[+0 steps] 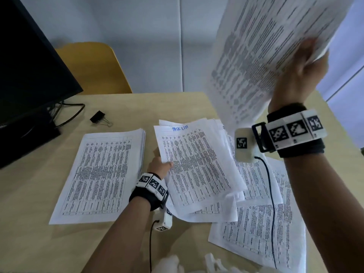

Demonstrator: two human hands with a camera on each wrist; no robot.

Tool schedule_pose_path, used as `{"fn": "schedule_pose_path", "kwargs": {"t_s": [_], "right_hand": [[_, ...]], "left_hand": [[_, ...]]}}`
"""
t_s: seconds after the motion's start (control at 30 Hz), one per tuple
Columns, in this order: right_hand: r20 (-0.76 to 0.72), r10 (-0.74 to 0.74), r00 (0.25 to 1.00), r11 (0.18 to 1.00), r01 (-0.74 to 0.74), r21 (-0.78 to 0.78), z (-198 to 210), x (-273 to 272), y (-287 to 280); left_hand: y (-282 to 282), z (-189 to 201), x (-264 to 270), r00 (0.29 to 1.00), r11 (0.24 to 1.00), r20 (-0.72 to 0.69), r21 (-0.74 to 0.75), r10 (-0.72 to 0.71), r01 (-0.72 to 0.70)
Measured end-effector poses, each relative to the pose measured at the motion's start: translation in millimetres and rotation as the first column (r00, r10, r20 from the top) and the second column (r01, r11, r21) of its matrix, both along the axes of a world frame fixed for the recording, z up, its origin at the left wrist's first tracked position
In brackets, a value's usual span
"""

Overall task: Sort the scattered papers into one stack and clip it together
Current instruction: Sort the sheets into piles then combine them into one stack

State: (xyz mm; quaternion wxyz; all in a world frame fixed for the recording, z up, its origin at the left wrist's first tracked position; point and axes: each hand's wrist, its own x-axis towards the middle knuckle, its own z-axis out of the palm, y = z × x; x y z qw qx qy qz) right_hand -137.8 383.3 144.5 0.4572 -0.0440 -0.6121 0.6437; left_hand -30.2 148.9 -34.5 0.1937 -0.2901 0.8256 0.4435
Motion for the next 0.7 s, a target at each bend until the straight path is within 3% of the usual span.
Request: {"fn": "schedule_pose_path", "kwargs": {"t_s": [0.07,0.1,0.17,0.23,0.3,0.37,0.43,0.53,0.6,0.7], "right_hand": [[0.003,0.049,0.999,0.997,-0.049,-0.065,4,-3,-2],[0.072,0.078,0.994,0.996,-0.075,-0.045,1,-2,-4],[0.348,0.102,0.932,0.982,-0.149,0.113,-17,1,-10],[0.594,0.122,0.795,0.921,-0.313,0.23,-48,7,-14],[0.744,0.154,0.65,0.848,-0.474,0.239,-82,13,-16],[0.857,0.087,0.509,0.774,-0.576,0.263,-112,23,-18],[0.914,0.02,0.405,0.733,-0.628,0.262,-138,35,-19],[0.978,-0.054,0.201,0.788,-0.593,0.166,-164,51,-19],[0.988,-0.073,0.134,0.787,-0.601,0.139,-172,56,-19],[0.995,0.047,0.089,0.774,-0.633,0.02,-176,59,-17]], "left_hand": [[0,2,1,1.0,1.0,0.012,-0.004,-0.007,0.007],[1,3,1,1.0,1.0,0.008,-0.007,0.0,0.001],[3,8,0,0.999,1.0,0.052,-0.011,0.006,-0.005],[2,8,-2,0.995,0.998,0.08,-0.009,0.063,-0.063],[2,11,0,0.981,0.969,0.072,0.163,0.178,-0.188],[2,11,0,0.974,0.928,0.018,0.302,0.225,-0.22],[2,15,-1,0.991,0.948,0.034,0.29,0.125,-0.13],[2,16,-1,0.984,0.99,0.167,0.132,-0.067,0.045],[5,12,1,0.987,0.996,0.145,0.072,-0.071,0.061],[16,9,4,1.0,0.999,0.019,0.043,0.012,-0.012]]}}
